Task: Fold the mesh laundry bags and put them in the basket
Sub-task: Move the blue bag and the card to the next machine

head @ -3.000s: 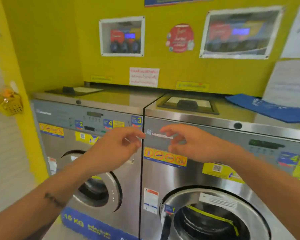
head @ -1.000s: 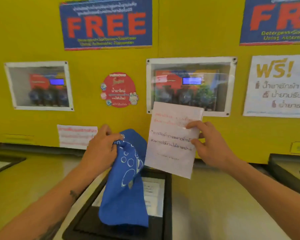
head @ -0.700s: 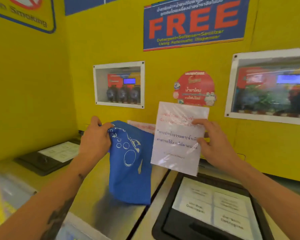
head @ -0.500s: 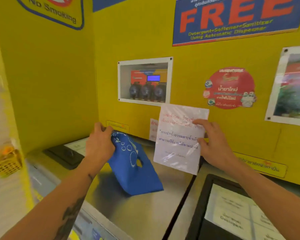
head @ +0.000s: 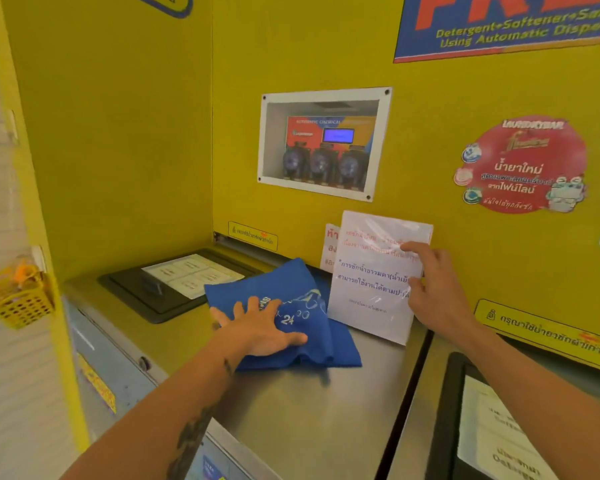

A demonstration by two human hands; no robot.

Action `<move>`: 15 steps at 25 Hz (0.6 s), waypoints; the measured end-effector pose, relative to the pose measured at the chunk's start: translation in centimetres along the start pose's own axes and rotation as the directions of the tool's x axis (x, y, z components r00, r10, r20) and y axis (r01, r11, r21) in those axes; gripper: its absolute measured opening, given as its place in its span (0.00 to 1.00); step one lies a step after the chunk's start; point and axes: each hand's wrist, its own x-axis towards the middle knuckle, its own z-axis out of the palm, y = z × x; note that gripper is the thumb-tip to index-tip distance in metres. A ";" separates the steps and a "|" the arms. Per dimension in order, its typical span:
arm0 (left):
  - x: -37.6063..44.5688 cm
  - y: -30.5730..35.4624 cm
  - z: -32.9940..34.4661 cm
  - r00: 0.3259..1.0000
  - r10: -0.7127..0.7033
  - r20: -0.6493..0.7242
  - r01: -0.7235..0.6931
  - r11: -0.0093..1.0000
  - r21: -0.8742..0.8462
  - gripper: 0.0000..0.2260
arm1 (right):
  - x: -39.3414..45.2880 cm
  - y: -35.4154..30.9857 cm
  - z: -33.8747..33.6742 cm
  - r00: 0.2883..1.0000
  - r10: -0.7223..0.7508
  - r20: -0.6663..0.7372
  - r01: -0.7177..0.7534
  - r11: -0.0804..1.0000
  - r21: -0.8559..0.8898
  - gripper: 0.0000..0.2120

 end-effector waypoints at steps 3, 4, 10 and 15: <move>1.8 -0.1 -0.3 0.994 -0.055 -0.099 0.051 0.998 -0.034 0.37 | 0.1 1.2 -0.7 0.998 0.051 -0.039 -0.050 0.999 0.008 0.26; 2.4 -0.4 -0.5 0.987 -0.063 -0.150 0.059 0.998 -0.032 0.34 | 0.1 1.6 -0.9 0.997 0.060 -0.045 -0.060 0.998 -0.001 0.26; 5.8 -2.1 -0.6 0.894 -0.207 -0.397 0.118 0.964 -0.237 0.30 | 1.6 1.1 1.6 1.000 0.009 -0.002 -0.008 0.998 0.064 0.27; 8.4 -2.6 -1.3 0.852 -0.378 -0.363 0.223 0.888 -0.403 0.32 | 3.6 0.0 5.1 0.998 -0.061 0.012 0.059 0.993 0.100 0.29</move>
